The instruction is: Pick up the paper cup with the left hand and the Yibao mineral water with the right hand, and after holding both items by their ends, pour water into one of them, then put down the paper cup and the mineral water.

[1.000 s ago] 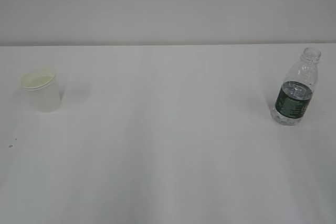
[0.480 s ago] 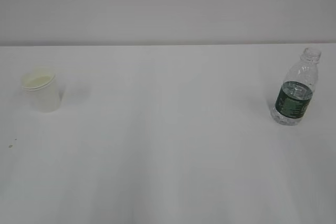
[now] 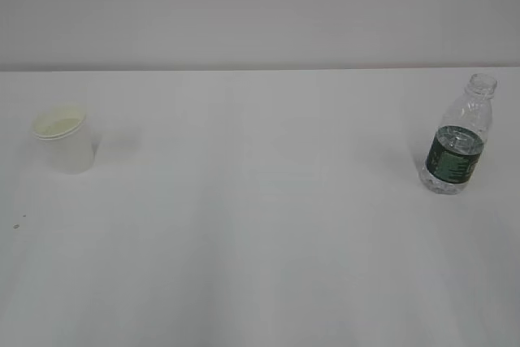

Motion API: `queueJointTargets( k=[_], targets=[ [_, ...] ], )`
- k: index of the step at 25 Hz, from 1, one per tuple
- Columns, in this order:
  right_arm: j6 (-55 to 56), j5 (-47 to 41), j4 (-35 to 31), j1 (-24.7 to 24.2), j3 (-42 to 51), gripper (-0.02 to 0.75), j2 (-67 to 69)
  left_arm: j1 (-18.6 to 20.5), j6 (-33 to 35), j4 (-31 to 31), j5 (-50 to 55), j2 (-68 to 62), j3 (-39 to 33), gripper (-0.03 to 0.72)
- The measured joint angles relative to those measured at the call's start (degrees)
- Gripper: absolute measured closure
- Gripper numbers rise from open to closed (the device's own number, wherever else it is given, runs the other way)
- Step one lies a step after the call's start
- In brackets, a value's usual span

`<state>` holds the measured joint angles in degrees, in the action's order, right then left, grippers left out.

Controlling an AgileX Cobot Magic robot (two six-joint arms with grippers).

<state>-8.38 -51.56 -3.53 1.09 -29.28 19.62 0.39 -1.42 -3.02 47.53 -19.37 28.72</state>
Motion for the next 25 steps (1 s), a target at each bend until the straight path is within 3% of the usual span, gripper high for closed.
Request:
queueJointTargets(
  k=[25],
  targets=[
    [0.25,-0.75,-1.05,0.0,0.91,0.149,0.0,0.0,1.42,-3.19,5.35,0.0,0.95,0.326]
  ],
)
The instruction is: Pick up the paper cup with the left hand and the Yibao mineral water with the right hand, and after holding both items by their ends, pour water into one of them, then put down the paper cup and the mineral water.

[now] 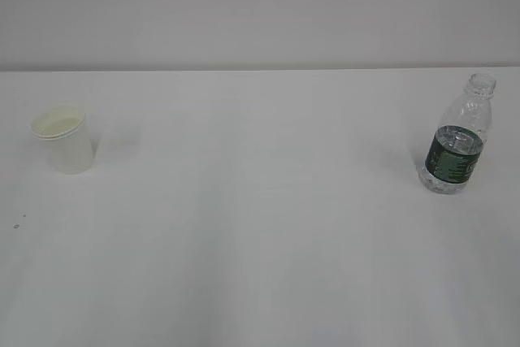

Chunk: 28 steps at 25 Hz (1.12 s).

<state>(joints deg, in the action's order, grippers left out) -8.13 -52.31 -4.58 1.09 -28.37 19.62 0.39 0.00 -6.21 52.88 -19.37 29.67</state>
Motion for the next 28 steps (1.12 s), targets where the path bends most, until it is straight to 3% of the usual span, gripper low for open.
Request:
queueJointTargets(
  k=[14,28],
  targets=[
    [0.0,-6.96,-0.65,0.0,-1.09,0.199,-0.35,0.0,0.41,-0.09,6.52,0.26,0.71,0.333],
    [0.0,-13.26,2.05,0.0,-1.09,0.202,-10.88,0.0,0.49,-1.2,11.51,6.14,0.71,0.347]
  ],
)
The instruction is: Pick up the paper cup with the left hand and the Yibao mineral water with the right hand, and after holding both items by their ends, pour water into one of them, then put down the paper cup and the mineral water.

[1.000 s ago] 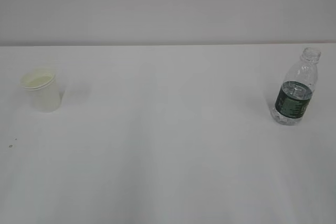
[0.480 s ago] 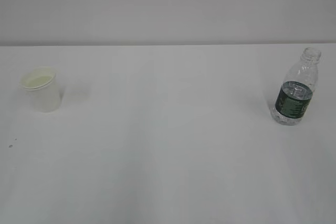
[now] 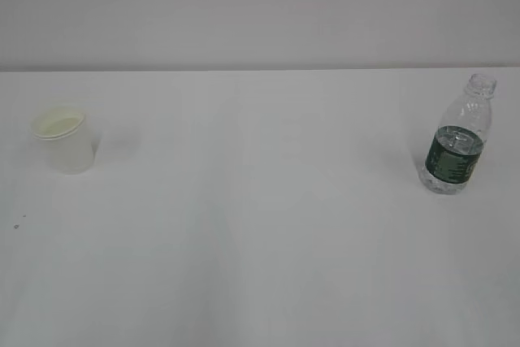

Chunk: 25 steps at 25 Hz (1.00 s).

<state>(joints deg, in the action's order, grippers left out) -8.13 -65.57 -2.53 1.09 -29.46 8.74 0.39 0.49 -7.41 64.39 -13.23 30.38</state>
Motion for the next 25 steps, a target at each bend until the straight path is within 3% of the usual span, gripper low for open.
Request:
queueJointTargets(
  k=[12,25],
  targets=[
    [0.0,-0.29,0.03,0.0,0.0,0.202,-6.51,0.0,0.04,-0.34,0.71,11.08,0.11,0.358],
    [0.0,-0.09,0.03,0.0,0.36,0.202,-9.67,0.0,0.13,-0.58,0.83,12.0,0.24,0.367]
  ],
)
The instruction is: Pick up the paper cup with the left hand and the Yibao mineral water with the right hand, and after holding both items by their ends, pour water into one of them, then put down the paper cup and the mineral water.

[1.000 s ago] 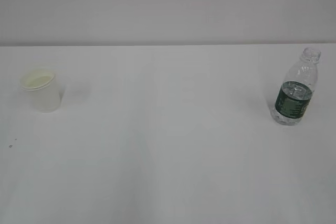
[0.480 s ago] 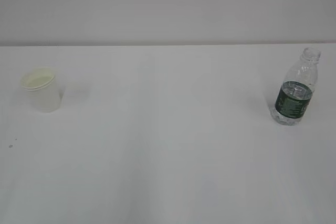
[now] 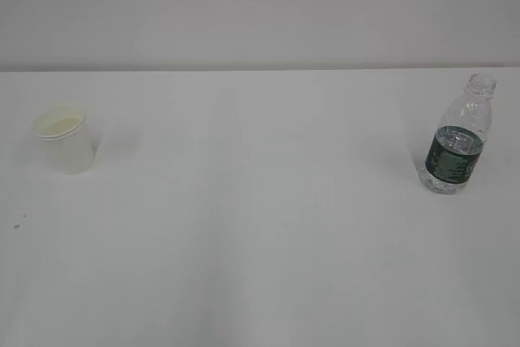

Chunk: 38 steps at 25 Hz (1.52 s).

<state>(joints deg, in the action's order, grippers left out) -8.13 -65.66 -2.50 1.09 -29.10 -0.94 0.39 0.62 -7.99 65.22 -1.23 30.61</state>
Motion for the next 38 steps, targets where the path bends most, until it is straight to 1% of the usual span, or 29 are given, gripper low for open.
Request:
queueJointTargets(
  k=[17,22,35,38],
  targets=[
    [0.0,0.12,-0.25,0.0,0.0,0.206,0.0,0.0,1.22,-1.35,-1.29,0.68,-0.7,0.368],
    [0.0,0.12,-0.47,0.0,0.0,0.23,0.0,0.0,1.55,-1.62,-1.29,0.68,-0.7,0.368],
    [0.0,0.12,-0.89,0.84,0.0,0.237,0.0,0.0,1.69,-1.88,-1.42,0.68,-0.7,0.369],
    [0.51,0.12,-0.66,0.92,0.0,0.237,0.0,0.0,1.69,-1.88,-1.42,0.68,-0.7,0.354]
  ],
)
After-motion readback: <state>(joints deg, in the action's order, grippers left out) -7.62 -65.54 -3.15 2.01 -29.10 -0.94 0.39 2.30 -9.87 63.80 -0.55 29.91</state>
